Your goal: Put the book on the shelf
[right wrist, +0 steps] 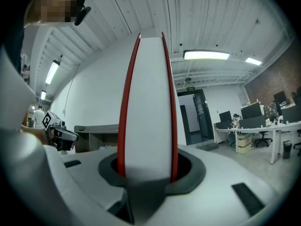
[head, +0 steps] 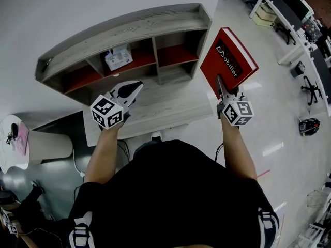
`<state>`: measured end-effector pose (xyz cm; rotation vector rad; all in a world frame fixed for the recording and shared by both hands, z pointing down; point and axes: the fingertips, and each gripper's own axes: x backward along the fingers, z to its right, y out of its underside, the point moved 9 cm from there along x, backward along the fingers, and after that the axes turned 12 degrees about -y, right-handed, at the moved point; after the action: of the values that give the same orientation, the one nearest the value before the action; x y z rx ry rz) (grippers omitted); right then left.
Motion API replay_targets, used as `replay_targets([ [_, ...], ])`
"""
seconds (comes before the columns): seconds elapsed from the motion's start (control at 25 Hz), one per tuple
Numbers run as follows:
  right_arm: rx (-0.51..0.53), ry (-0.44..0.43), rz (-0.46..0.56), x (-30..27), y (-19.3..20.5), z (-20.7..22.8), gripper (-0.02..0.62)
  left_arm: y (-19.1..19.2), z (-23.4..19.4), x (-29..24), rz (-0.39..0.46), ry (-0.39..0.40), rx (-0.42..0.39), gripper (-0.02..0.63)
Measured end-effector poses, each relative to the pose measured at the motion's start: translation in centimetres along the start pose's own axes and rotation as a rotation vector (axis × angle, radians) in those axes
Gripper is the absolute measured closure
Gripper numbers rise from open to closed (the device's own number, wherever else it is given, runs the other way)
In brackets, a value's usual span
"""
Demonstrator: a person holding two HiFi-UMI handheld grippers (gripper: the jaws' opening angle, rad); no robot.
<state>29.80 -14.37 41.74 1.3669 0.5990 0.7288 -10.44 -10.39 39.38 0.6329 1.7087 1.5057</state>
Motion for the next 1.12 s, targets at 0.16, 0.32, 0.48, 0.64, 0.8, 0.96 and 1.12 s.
replay_targets([
  [0.16,-0.001,0.013,-0.005,-1.9,0.3,0.2,0.431,0.0,-2.1,-0.8,-0.006,0.011,0.007,0.583],
  [0.32,-0.002,0.032,-0.018,-3.6,1.6,0.4,0.431,1.0,-4.4,-1.9,-0.008,0.027,0.016,0.583],
  [0.48,-0.007,0.052,-0.028,-3.8,1.8,0.8,0.431,0.8,-4.8,-2.5,-0.016,0.041,0.018,0.583],
  [0.64,-0.012,0.069,-0.039,-4.9,3.0,1.3,0.431,1.4,-6.0,-3.4,-0.024,0.055,0.024,0.583],
  [0.8,-0.019,0.078,-0.053,-6.0,4.1,1.2,0.431,1.6,-7.4,-3.5,-0.03,0.058,0.029,0.583],
  [0.96,-0.033,0.083,-0.072,-7.0,5.3,1.4,0.431,1.5,-8.6,-3.6,-0.035,0.051,0.027,0.583],
  [1.12,-0.044,0.088,-0.084,-7.2,5.8,1.5,0.431,1.1,-9.0,-3.5,-0.043,0.049,0.027,0.583],
])
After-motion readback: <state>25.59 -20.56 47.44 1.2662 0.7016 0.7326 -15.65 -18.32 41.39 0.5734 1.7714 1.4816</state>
